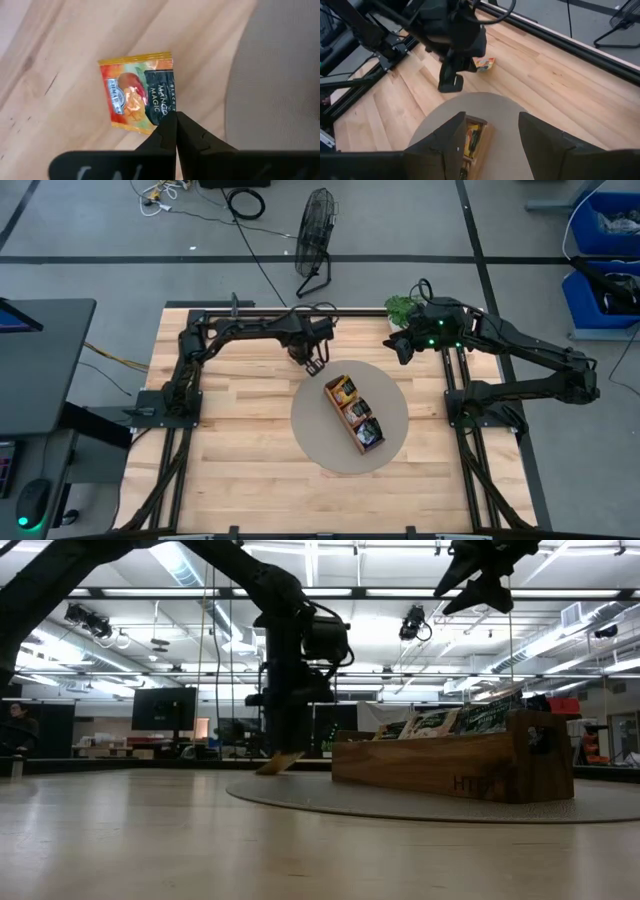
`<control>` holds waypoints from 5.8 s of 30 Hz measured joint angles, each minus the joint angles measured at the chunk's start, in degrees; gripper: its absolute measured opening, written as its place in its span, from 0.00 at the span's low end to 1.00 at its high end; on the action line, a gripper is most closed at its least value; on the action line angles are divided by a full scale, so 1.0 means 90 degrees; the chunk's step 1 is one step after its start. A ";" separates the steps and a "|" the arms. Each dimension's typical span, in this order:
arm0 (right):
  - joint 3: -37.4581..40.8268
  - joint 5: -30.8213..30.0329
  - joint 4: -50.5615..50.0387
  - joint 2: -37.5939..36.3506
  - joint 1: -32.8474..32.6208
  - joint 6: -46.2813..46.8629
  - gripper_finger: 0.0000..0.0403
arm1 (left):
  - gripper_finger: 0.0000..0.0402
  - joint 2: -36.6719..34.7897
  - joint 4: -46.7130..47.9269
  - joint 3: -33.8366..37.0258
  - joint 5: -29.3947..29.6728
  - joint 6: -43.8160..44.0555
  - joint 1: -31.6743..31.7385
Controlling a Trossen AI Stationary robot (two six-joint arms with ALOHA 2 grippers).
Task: Pick & Place Tea
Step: Put the orange tea bag into the left section of the wooden organizer
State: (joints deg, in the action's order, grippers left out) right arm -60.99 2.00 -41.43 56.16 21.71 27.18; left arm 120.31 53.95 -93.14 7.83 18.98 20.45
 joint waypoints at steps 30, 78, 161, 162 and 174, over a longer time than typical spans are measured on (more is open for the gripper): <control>-0.0005 0.0454 0.0648 0.1350 0.0010 -0.2661 0.47 | 0.15 -0.0856 0.0305 -0.0022 -0.1210 -0.0610 0.0071; -0.0002 0.0568 0.0157 0.1358 0.0012 -0.2219 0.47 | 0.32 0.0663 -0.0532 -0.0042 -0.0963 -0.1430 -0.0429; 0.0000 0.5081 0.2505 0.1412 0.1137 -0.3904 0.00 | 0.44 -0.2292 -0.1339 -0.1666 -0.3963 -0.0744 0.0350; 0.0000 0.5395 0.2610 0.1409 0.1194 -0.3781 0.00 | 0.48 -0.2314 -0.1367 -0.1666 -0.3941 -0.0771 0.0366; 0.0000 0.6500 0.4547 0.1424 0.1362 -0.2597 0.00 | 0.68 -0.2244 -0.1426 -0.1671 -0.4104 -0.0695 0.0202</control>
State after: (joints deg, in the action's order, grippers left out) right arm -60.99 60.50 -0.50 68.97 33.97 3.81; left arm 100.12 41.12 -108.18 -29.11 12.72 22.27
